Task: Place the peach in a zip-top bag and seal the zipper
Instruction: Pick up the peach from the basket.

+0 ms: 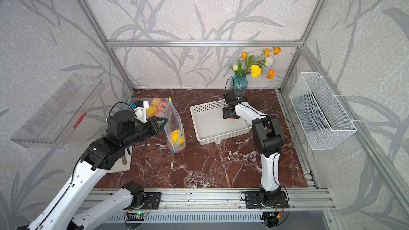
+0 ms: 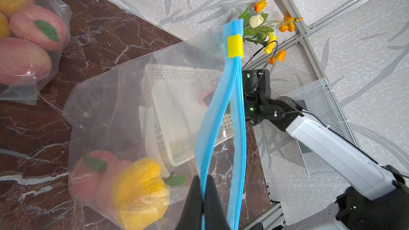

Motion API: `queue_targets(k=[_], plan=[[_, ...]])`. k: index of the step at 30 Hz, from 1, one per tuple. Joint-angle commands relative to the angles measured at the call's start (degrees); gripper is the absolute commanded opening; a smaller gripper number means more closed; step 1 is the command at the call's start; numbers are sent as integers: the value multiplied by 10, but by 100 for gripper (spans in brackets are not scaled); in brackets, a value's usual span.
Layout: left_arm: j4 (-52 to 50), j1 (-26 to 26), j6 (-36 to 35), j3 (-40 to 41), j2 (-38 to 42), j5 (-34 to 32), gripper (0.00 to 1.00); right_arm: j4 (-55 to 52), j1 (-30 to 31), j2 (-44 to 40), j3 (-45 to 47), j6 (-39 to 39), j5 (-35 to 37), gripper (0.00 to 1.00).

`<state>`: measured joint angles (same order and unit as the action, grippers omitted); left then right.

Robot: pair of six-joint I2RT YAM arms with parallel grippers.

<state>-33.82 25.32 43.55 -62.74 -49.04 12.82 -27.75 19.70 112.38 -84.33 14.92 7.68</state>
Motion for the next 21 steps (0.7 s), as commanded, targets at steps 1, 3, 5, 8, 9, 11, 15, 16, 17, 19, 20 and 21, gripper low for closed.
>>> queue_targets(k=[1,3,5,8,9,11,15,16,17,19,20,21], plan=[[8,-4,-7,9,-7,10,0,54,-2,-105,46,12,-93,62],[14,-4,-5,12,-12,19,0,76,-1,-151,82,21,-137,63],[19,-4,-3,14,-19,29,0,100,1,-203,114,27,-184,63],[33,-4,0,16,-34,54,0,127,12,-266,148,39,-238,62],[42,-3,4,18,-40,61,0,133,18,-286,156,44,-252,62],[59,-3,11,18,-50,68,0,144,33,-322,165,52,-283,62],[78,-3,14,12,-70,80,0,183,83,-396,184,73,-321,62],[81,-3,15,13,-71,80,0,197,97,-412,190,77,-321,63],[85,-4,18,15,-73,83,0,220,117,-428,200,80,-319,63],[90,-3,21,17,-74,86,0,254,150,-450,210,82,-319,64],[90,-3,21,16,-73,87,0,263,166,-454,210,82,-321,64],[89,-3,19,16,-72,87,0,266,181,-454,207,83,-327,64]])
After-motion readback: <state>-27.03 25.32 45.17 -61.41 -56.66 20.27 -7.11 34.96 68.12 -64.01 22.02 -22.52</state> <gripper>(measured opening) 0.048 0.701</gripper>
